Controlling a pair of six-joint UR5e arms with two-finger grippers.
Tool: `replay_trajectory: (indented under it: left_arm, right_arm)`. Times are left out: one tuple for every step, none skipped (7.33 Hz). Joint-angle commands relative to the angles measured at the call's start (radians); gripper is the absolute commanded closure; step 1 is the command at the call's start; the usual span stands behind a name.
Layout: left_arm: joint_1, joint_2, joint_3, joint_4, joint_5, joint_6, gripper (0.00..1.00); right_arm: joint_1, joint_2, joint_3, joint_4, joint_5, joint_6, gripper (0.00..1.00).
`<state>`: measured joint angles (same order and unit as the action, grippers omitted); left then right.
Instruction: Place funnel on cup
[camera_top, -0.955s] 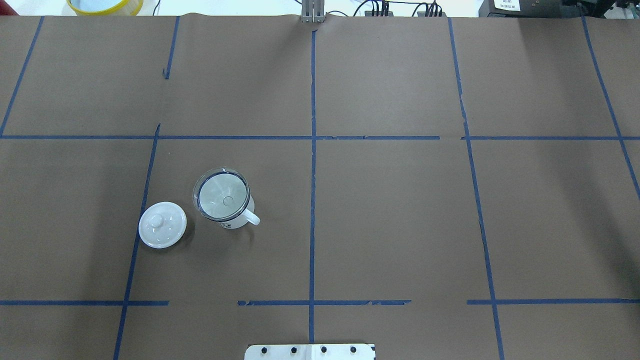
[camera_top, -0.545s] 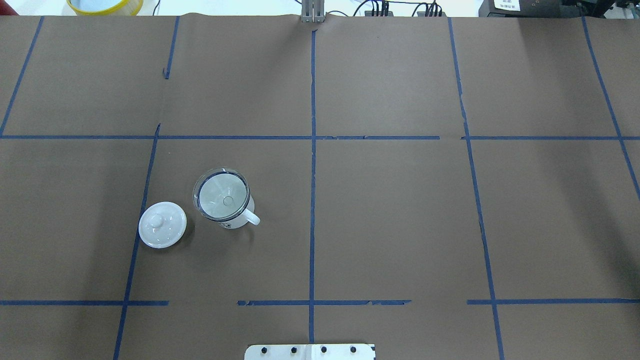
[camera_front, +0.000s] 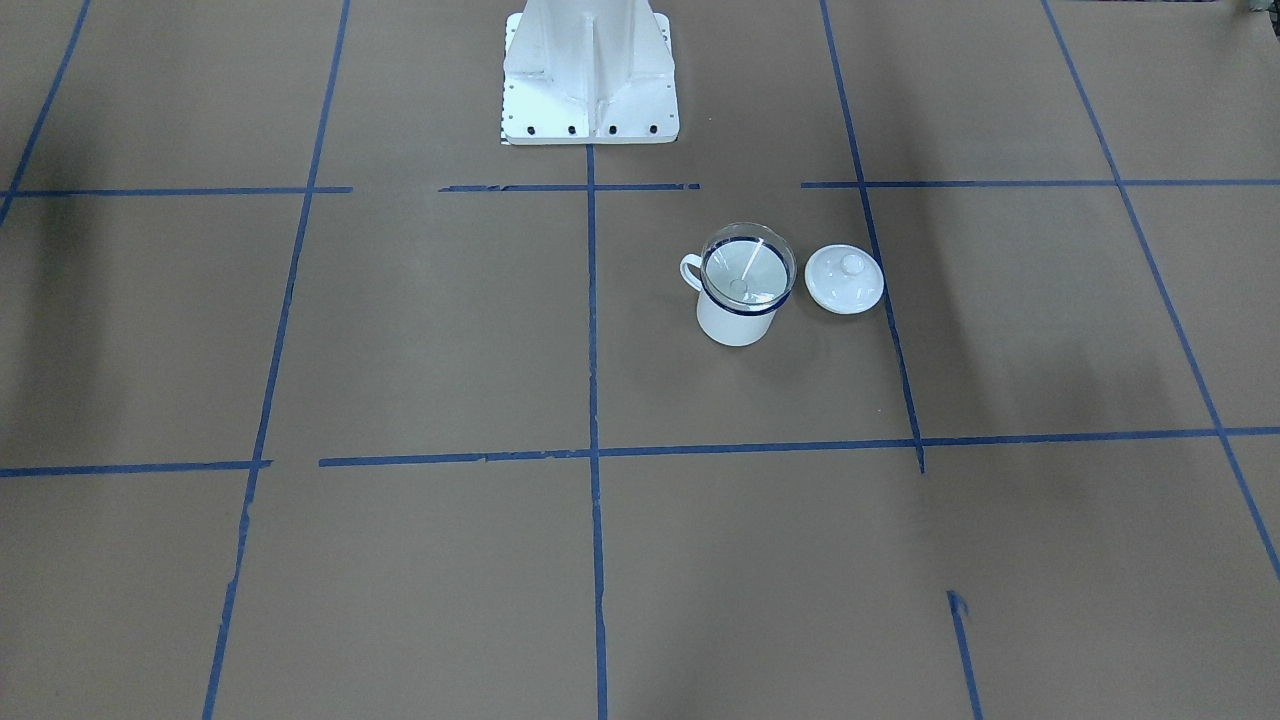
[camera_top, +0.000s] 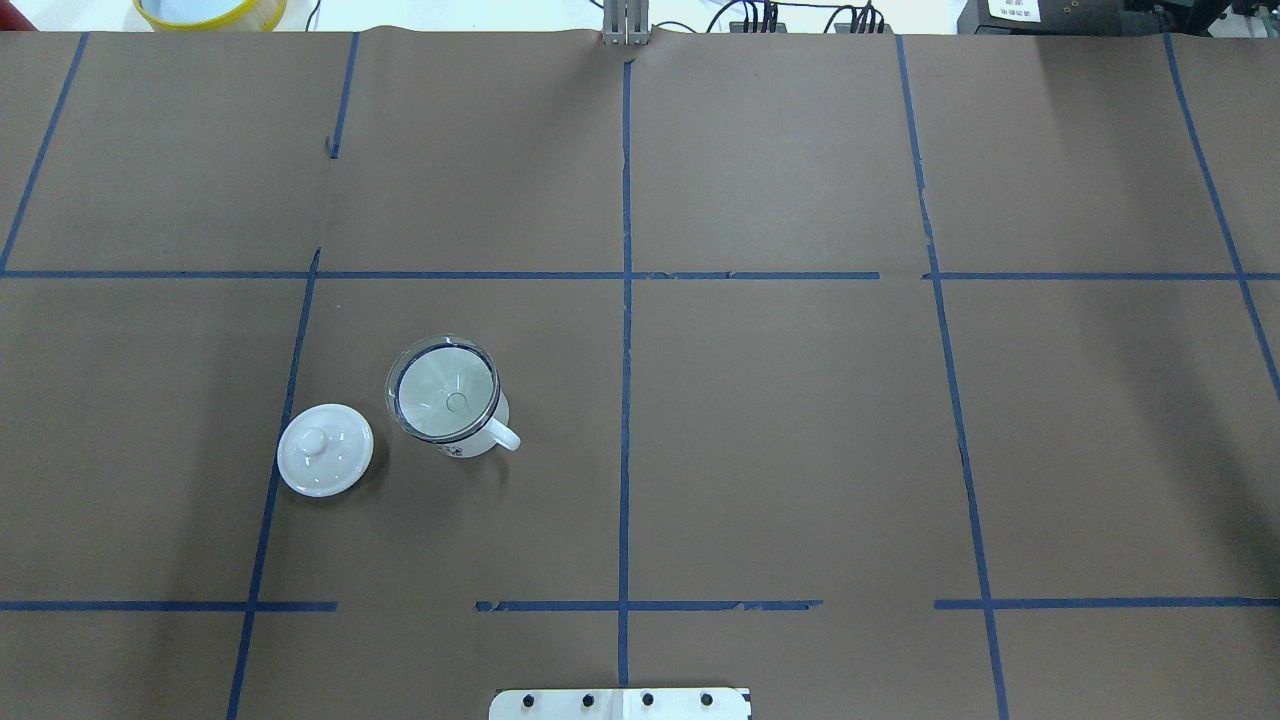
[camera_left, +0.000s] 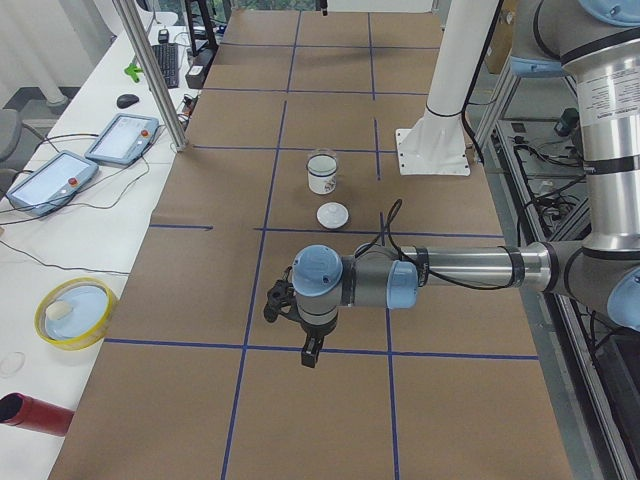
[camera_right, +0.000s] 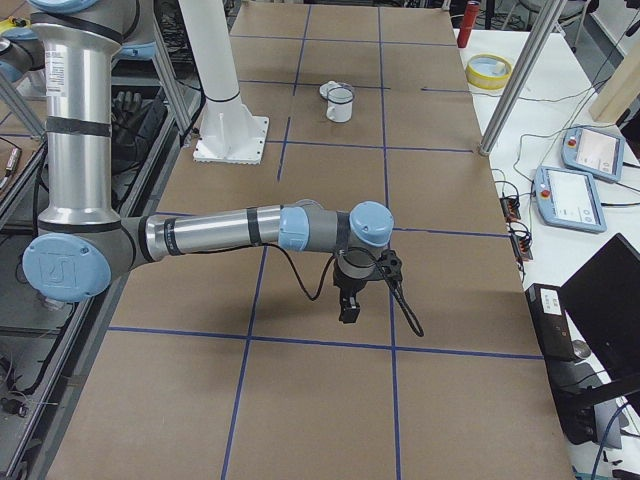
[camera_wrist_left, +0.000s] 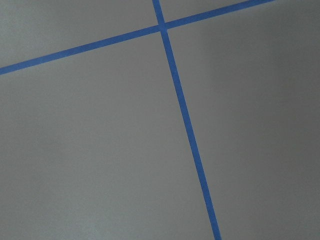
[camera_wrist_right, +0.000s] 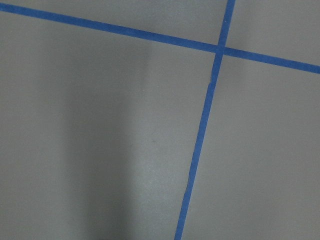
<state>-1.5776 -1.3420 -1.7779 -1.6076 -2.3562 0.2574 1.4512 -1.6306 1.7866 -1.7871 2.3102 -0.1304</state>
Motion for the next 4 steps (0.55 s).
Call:
replay_trajectory:
  left_arm:
    - [-0.001, 0.001, 0.000, 0.000, 0.002, -0.001, 0.00]
    - [-0.002, 0.003, 0.000, 0.000, 0.002, -0.001, 0.00]
    - [-0.008, 0.001, 0.000, 0.000, 0.002, -0.001, 0.00]
    - [-0.010, 0.003, 0.000, 0.000, 0.002, -0.001, 0.00]
  right_arm:
    - [0.000, 0.000, -0.001, 0.000, 0.000, 0.000, 0.00]
    - [0.000, 0.000, 0.001, 0.000, 0.000, 0.000, 0.00]
    - [0.000, 0.000, -0.001, 0.000, 0.000, 0.000, 0.00]
    - [0.000, 0.000, 0.001, 0.000, 0.000, 0.000, 0.00]
